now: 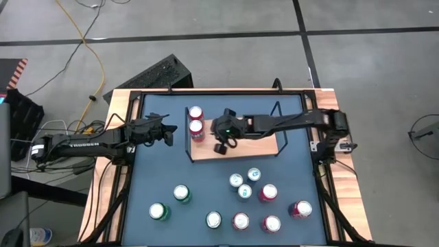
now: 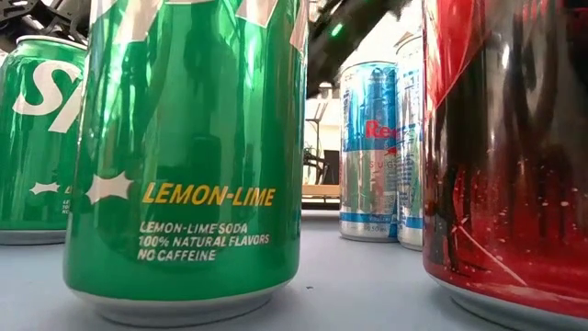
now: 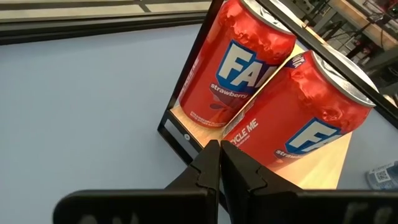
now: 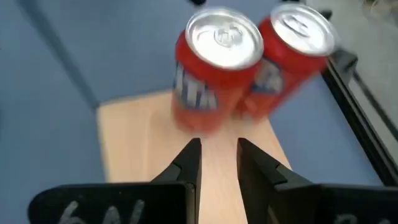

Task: Place canned beverage on shelf
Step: Put the orange soda can on the shelf aligned with other orange soda cans

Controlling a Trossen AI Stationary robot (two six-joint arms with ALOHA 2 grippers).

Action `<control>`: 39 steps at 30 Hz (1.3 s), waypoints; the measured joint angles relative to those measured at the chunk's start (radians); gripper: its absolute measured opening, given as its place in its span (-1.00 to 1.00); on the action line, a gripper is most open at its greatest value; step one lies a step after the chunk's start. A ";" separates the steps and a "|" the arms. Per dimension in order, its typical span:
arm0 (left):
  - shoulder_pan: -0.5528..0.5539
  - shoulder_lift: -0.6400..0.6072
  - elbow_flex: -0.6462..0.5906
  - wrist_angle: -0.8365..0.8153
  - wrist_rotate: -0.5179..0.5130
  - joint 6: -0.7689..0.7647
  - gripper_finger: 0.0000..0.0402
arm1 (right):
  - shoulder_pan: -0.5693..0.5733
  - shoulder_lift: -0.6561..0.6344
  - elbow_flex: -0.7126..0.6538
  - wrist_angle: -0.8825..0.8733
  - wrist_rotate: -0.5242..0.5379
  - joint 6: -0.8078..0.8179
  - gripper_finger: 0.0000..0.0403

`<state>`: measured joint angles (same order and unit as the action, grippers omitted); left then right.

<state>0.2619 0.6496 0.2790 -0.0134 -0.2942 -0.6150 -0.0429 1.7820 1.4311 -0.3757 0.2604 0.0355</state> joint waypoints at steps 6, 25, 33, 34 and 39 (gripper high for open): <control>0.000 0.000 0.000 -0.006 0.006 -0.002 -1.00 | 0.086 -0.170 0.139 -0.551 -0.052 0.160 -0.57; 0.000 0.000 0.000 -0.012 0.062 0.002 -0.59 | 0.659 -0.261 0.149 -1.078 -0.127 0.820 0.34; 0.000 0.000 0.000 -0.013 0.063 -0.010 -0.27 | 0.655 -0.148 0.149 -1.057 -0.075 0.649 0.73; 0.000 0.000 0.000 -0.013 0.068 -0.011 -0.24 | 0.651 -0.141 0.149 -1.050 -0.071 0.622 0.74; 0.000 0.000 0.000 -0.030 0.100 -0.014 -0.14 | 0.649 -0.139 0.148 -0.994 -0.066 0.577 0.74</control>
<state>0.2622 0.6495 0.2790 -0.0434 -0.1943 -0.6292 0.6060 1.6432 1.5791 -1.3699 0.1944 0.6121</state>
